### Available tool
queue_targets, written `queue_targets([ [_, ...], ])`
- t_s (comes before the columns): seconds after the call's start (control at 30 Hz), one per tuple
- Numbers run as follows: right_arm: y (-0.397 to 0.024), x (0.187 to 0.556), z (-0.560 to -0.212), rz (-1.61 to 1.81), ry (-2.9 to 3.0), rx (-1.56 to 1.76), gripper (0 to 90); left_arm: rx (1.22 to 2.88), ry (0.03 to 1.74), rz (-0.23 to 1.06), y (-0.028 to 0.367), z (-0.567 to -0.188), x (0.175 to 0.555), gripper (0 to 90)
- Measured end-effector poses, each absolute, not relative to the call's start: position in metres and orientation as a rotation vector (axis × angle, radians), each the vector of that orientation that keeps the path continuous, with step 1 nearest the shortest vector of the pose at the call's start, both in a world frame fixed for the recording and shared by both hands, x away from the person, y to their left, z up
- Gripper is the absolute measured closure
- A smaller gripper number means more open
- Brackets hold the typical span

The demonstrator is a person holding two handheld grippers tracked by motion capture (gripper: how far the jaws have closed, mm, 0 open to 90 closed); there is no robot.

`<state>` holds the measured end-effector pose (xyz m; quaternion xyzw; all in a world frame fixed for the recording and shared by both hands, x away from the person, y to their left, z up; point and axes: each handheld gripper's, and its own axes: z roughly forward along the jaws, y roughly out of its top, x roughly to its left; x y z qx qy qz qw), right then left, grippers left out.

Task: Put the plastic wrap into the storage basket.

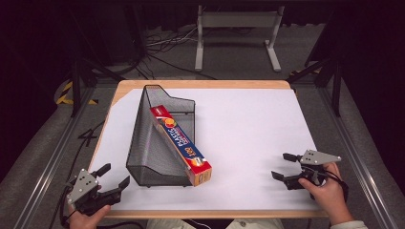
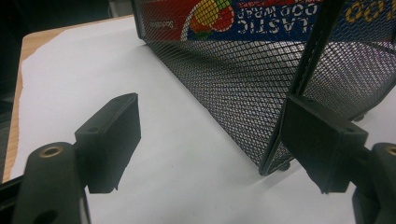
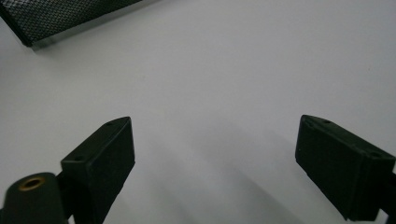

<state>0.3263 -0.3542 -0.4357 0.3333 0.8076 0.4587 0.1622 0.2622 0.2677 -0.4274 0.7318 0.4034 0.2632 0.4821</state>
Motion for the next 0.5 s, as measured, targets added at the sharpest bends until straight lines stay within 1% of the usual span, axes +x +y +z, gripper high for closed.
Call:
queue_targets([
  [0.2,-0.3542,0.3257,-0.442,1.282,2.33,0.962,12.2,1.784,0.985,0.632,0.2681,-0.4279,0.2634,21.4],
  [0.5,-0.357,0.3228,-0.4388,1.287,2.278,0.967,12.2,1.79,0.993,0.616,0.2667,-0.4291,0.2674,20.9],
])
